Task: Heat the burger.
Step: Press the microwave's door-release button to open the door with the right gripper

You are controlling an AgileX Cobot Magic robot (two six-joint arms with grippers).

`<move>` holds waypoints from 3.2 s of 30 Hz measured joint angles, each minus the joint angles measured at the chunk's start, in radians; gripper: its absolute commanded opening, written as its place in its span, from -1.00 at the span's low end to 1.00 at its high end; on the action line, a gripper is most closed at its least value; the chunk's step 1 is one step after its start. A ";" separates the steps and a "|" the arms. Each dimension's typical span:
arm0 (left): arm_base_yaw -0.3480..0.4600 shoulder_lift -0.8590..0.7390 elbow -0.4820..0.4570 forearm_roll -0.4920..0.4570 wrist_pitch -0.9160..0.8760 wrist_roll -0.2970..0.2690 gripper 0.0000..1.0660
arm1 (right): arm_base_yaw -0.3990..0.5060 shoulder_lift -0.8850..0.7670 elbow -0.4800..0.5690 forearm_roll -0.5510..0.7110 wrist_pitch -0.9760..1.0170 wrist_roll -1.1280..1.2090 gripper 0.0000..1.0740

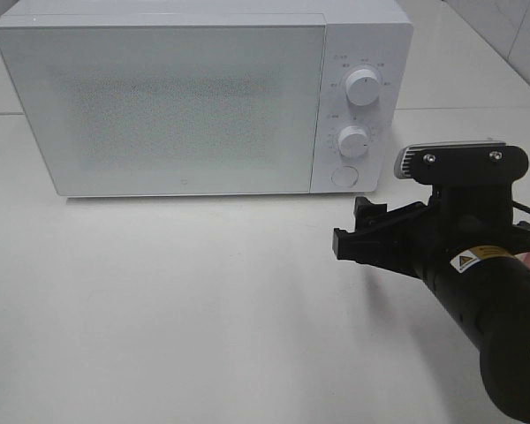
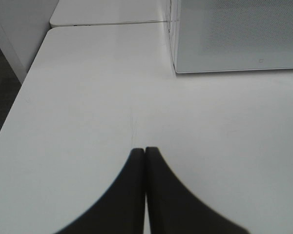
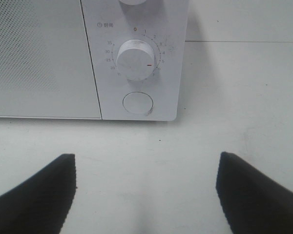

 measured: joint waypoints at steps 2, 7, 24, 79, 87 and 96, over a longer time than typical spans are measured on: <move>0.000 0.000 0.000 0.000 0.000 0.000 -1.00 | 0.000 0.000 0.000 0.000 0.001 0.016 0.42; 0.000 0.000 0.000 0.000 0.000 0.000 -1.00 | 0.000 0.000 0.000 0.000 0.001 0.169 0.42; 0.000 0.000 0.000 0.000 0.000 0.000 -1.00 | 0.000 0.000 -0.003 0.000 0.023 1.039 0.20; 0.000 0.000 0.000 0.000 0.000 0.000 -1.00 | -0.269 0.263 -0.258 -0.311 0.157 1.666 -0.98; 0.000 0.000 0.000 0.000 0.000 0.000 -1.00 | -0.315 0.347 -0.336 -0.362 0.187 1.677 -0.98; 0.000 0.000 0.000 0.000 0.000 0.000 -1.00 | -0.352 0.411 -0.409 -0.394 0.206 1.691 -0.99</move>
